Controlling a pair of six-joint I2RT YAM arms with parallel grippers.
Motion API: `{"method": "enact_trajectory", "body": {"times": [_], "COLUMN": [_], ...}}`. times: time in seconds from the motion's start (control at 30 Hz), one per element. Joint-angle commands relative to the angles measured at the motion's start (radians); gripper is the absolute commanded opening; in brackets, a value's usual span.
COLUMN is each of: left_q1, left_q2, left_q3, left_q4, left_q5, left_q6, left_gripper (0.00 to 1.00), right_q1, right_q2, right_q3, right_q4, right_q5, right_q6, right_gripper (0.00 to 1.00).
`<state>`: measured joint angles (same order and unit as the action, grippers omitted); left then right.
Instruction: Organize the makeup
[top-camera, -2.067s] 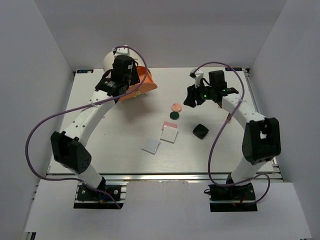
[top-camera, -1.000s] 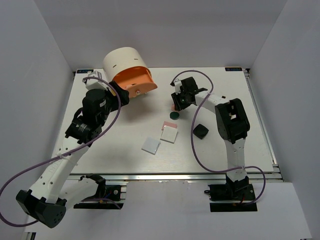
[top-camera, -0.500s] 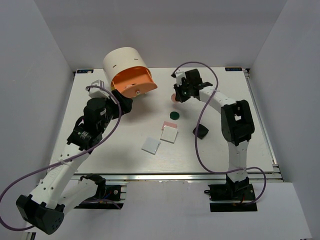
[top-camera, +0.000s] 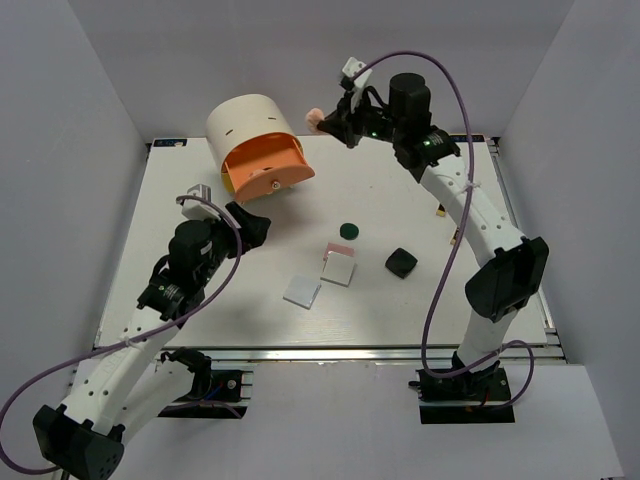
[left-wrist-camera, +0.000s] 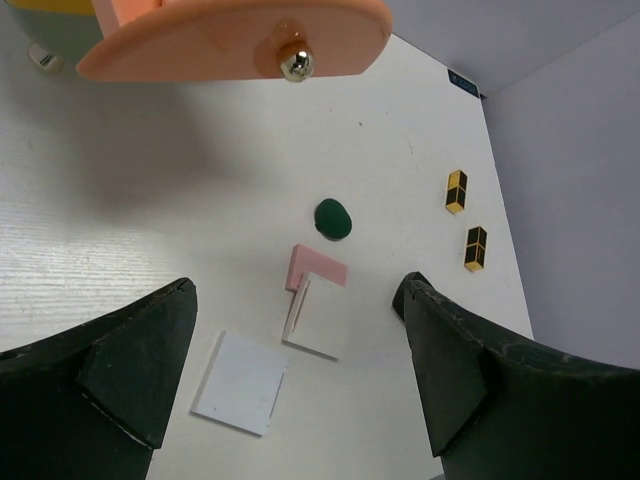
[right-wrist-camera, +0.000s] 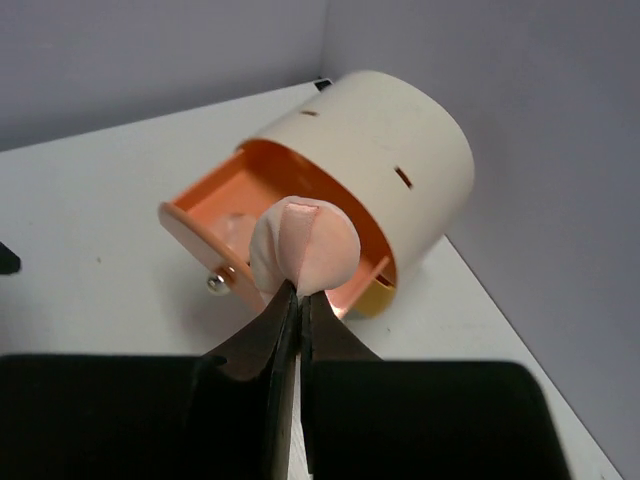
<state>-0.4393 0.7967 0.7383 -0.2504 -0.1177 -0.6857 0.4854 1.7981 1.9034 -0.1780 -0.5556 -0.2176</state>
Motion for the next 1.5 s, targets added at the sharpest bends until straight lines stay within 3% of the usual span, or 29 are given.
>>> {"method": "enact_trajectory", "body": {"times": [0.0,0.17,0.47,0.63,0.77,1.0,1.17,1.33,1.47], "left_q1": [0.007,0.007,0.007,0.007,0.007,0.007,0.007,-0.013,-0.114], "left_q2": [-0.037,-0.091,-0.178,-0.169,-0.14,-0.07,0.022,0.116,0.238], "left_q3": [-0.036,-0.073,-0.122,-0.123,-0.114,-0.085,-0.034,0.022,0.084], "left_q4": [0.045,0.036,-0.009,-0.006,0.013,0.053,0.086,0.137,0.143], "left_q5": [0.032,0.024,-0.01,-0.007,0.004,0.038,0.159,0.211,0.179], "left_q6": [-0.023,-0.038,-0.06,-0.055,-0.045,-0.021,0.023,0.046,0.078], "left_gripper": [0.94,0.96,0.97,0.97,0.97,0.96,0.85,0.84,0.84], "right_q1": [0.076,0.157,0.183,0.185,0.186,0.186,0.177,0.102,0.004], "right_q2": [0.063,0.164,0.328,0.343,0.345,0.32,0.233,0.118,0.021], "right_q3": [0.075,0.17,0.306,0.266,0.266,0.276,0.247,0.181,0.067], "right_q4": [0.011,0.023,0.023,0.028,0.029,0.046,0.048,0.026,-0.014], "right_q5": [0.015,0.097,0.164,0.172,0.177,0.18,0.203,0.204,0.166], "right_q6": [0.033,0.046,0.044,0.03,0.026,0.024,0.046,0.095,0.112], "right_gripper": [0.0,0.09,0.18,0.42,0.54,0.54,0.51,0.51,0.53]}}
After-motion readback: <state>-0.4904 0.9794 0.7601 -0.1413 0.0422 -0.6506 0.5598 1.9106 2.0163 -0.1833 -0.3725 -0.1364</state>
